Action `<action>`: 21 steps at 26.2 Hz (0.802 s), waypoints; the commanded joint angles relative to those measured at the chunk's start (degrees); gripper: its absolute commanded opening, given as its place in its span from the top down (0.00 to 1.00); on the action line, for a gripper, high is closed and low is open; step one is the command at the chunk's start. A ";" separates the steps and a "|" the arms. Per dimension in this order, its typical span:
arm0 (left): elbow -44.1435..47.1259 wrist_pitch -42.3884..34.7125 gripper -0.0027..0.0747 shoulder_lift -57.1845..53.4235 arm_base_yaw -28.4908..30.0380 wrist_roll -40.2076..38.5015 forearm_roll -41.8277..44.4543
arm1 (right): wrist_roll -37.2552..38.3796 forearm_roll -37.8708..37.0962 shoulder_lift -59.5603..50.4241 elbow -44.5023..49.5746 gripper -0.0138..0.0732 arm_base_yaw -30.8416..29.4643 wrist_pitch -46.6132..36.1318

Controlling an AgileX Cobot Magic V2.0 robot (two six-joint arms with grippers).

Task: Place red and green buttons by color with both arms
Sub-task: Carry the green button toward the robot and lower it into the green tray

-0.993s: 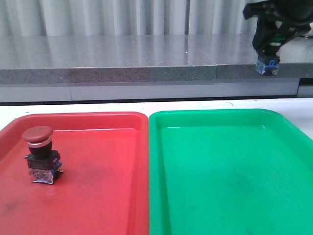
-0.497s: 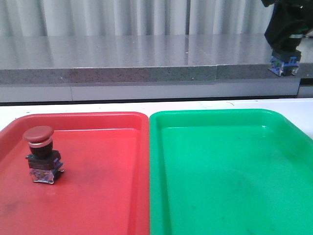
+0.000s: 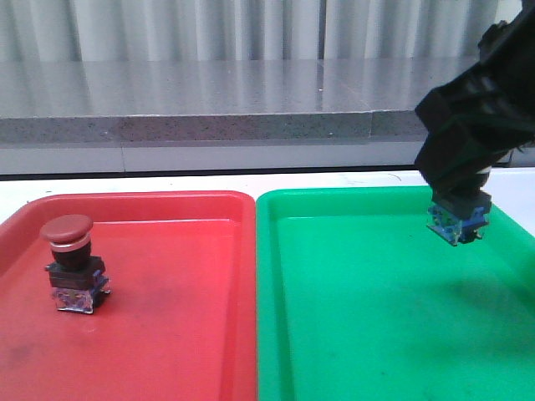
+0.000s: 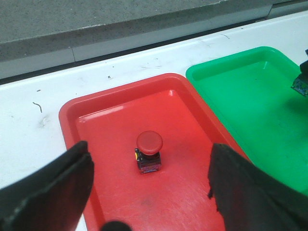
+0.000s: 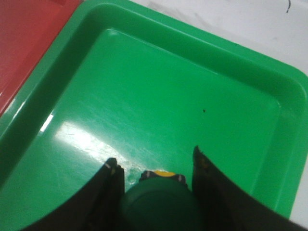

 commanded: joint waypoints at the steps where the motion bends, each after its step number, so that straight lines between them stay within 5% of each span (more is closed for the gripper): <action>1: -1.63 -3.94 0.33 0.27 -0.30 0.03 -0.47 | -0.84 -0.62 0.68 -0.69 0.57 0.28 -6.39; 21: -1.63 -3.94 0.33 0.27 -0.30 0.03 -0.47 | -0.84 -2.25 8.93 -0.69 0.56 0.28 -10.04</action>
